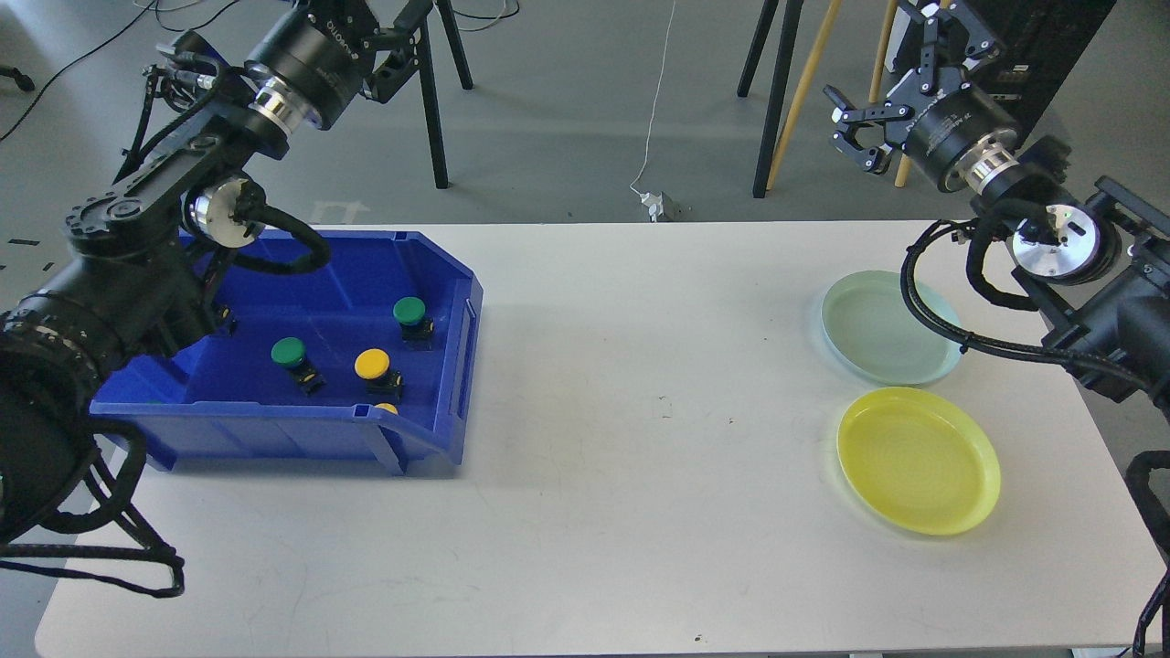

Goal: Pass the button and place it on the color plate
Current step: 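Raise the left gripper and swing it over the blue bin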

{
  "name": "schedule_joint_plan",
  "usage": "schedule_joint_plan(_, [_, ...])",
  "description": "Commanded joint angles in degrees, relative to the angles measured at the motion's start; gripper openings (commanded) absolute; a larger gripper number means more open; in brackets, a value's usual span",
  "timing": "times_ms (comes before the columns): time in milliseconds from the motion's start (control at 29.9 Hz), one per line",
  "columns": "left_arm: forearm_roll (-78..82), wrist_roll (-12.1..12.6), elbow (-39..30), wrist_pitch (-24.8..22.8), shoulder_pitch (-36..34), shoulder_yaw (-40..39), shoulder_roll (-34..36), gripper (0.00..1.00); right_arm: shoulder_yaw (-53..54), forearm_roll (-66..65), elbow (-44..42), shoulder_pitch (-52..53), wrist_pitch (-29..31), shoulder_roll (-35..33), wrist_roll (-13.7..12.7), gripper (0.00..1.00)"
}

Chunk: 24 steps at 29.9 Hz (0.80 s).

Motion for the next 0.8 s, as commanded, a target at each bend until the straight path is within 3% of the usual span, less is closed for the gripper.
schedule_joint_plan(0, [-0.2,0.0,0.2,0.0,1.1,-0.1,0.1,1.00,0.0,-0.5,-0.1,-0.1,0.0,0.0,0.1,0.99])
schedule_joint_plan(234, [-4.2,0.0,3.1,0.0,2.4,-3.6,0.1,1.00,3.7,-0.3,-3.8,-0.3,0.0,-0.3,0.3,0.99])
schedule_joint_plan(434, [-4.2,0.0,-15.7,0.0,11.2,-14.0,3.6,1.00,4.1,-0.4,-4.8,-1.6,0.0,-0.3,-0.5,0.99])
schedule_joint_plan(535, [2.4,0.0,-24.5,0.0,12.8,-14.9,10.7,1.00,1.8,-1.2,-4.1,-2.9,0.0,-0.5,-1.8,0.99])
schedule_joint_plan(635, [14.8,0.0,-30.7,0.0,11.7,-12.8,19.7,0.99,-0.9,-1.2,-3.9,-3.0,0.0,-0.8,-1.9,0.99])
schedule_joint_plan(768, [30.5,0.0,-34.1,0.0,2.3,4.3,31.8,0.99,-0.9,-1.2,-4.0,-3.0,0.0,-0.8,-1.7,0.99])
